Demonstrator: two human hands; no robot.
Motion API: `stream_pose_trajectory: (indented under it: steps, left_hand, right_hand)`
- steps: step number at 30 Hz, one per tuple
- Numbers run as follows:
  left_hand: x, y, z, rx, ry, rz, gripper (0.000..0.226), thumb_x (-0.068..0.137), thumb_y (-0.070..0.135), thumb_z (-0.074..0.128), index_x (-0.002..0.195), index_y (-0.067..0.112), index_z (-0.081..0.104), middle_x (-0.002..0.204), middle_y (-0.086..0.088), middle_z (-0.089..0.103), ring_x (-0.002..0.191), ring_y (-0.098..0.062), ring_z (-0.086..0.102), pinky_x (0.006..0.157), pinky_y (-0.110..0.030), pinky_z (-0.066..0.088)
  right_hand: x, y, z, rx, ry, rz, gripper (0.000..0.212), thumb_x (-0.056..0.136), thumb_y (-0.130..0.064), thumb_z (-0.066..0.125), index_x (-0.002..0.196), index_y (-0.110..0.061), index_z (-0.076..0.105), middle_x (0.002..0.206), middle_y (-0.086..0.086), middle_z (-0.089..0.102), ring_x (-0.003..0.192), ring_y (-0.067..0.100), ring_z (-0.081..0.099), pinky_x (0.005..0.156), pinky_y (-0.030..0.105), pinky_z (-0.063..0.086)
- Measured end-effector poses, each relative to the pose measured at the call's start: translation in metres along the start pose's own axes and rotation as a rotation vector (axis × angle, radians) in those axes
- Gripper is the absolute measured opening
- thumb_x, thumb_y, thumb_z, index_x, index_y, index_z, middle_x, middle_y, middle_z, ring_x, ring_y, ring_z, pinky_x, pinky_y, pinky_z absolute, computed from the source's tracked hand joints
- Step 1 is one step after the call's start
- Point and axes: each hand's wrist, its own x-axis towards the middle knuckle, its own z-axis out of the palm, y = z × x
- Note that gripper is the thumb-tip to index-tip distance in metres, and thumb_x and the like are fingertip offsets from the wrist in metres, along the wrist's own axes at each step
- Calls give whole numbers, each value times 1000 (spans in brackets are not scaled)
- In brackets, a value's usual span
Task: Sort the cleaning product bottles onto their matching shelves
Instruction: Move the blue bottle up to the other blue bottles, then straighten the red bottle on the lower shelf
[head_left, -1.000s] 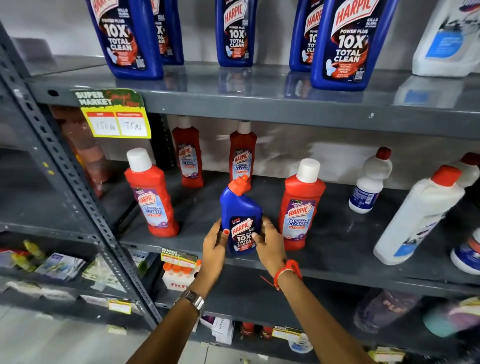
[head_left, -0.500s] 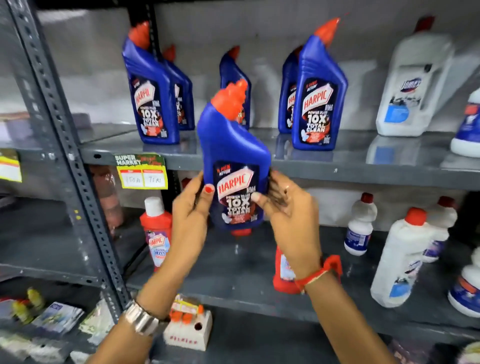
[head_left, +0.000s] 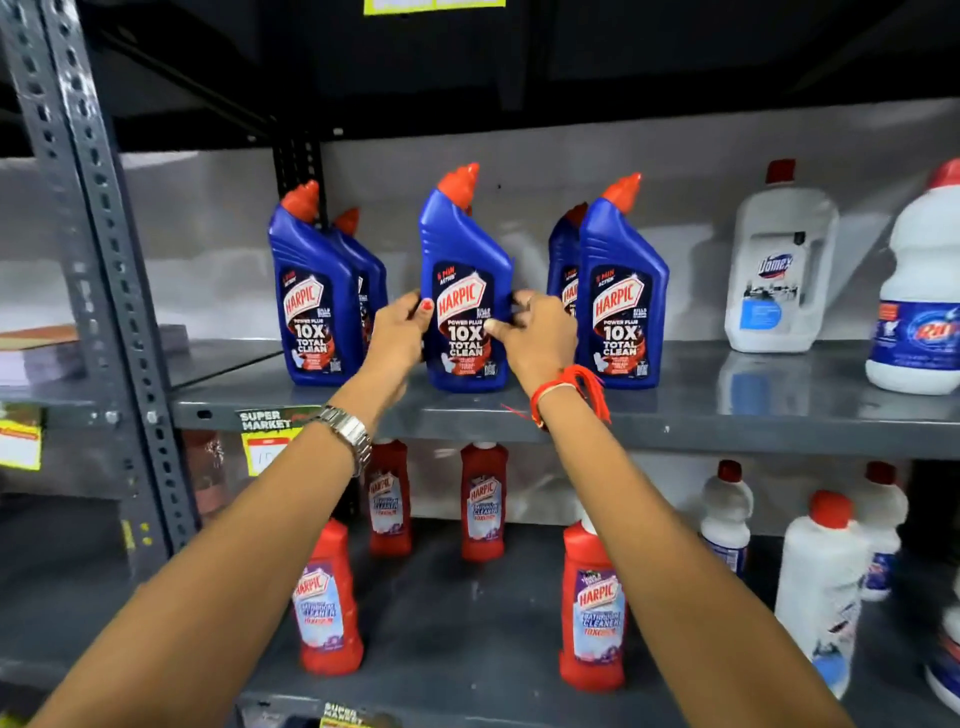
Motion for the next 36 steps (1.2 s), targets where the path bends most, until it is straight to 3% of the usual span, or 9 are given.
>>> stream_pose_trajectory:
  steps: [5,10,12,15,22,26,31,33,36]
  left_hand:
    - [10,-15,-1,-14,-23,-16,30,96,16,35,118,3,51,105,-11,60,84,-17,60,58,-20,56]
    - [11,-19,-2,-18,-17,15,29,95,14,38,119,3,50,121,-21,59,98,-23,58,90,-42,51]
    - [5,-17,0,-5,34,62,32,95,15,39,124,3,46,126,-18,56,109,-23,56,97,-35,46]
    - [-24,-11,1,1,215,224,40,94,15,41,132,2,38,137,-14,47,123,-17,47,89,-5,40]
    - [-130,-75,20,-66,398,541,34,94,4,36,127,2,41,114,-4,56,109,-13,56,95,-22,44]
    - [-184,-172,51,60,198,249,35,91,0,38,120,16,46,105,-15,53,97,-3,51,89,-20,44]
    - [-208,-234,92,20,-302,-321,43,91,24,48,131,14,37,138,-7,43,124,-11,43,102,-20,35]
    - [-207,-242,102,-40,-414,-376,50,87,36,50,129,12,38,128,-3,51,111,0,52,102,-22,42]
    - [-203,-250,111,-73,-397,-389,28,90,11,49,118,11,45,116,-10,57,98,-8,58,100,-36,48]
  right_hand:
    - [7,8,12,-20,17,16,30,75,-13,70,103,-7,63,99,19,72,95,37,65,87,49,52]
    - [-1,5,11,25,-46,14,33,80,-8,65,111,-2,57,112,19,67,103,33,62,94,41,50]
    - [-10,2,5,14,-44,-10,38,81,-8,64,117,-2,53,120,19,63,109,31,59,95,37,46]
    - [-32,7,-14,51,52,-63,44,83,-4,60,125,-5,48,124,16,60,108,24,60,93,27,46]
    - [-138,86,-56,143,364,-102,33,80,1,61,97,-28,62,85,0,69,76,2,65,72,16,53]
    - [-178,170,-58,-10,295,125,41,74,14,57,98,-20,61,94,11,70,81,7,65,72,3,47]
    - [-181,249,-62,-132,-39,498,53,81,9,54,130,-4,40,131,21,53,117,36,53,103,44,43]
    - [-180,261,-62,-124,-175,568,58,82,7,54,135,-3,32,135,22,48,120,35,51,104,42,41]
    - [-181,271,-61,-131,-269,588,54,83,2,57,132,-2,36,131,22,53,112,33,56,95,36,44]
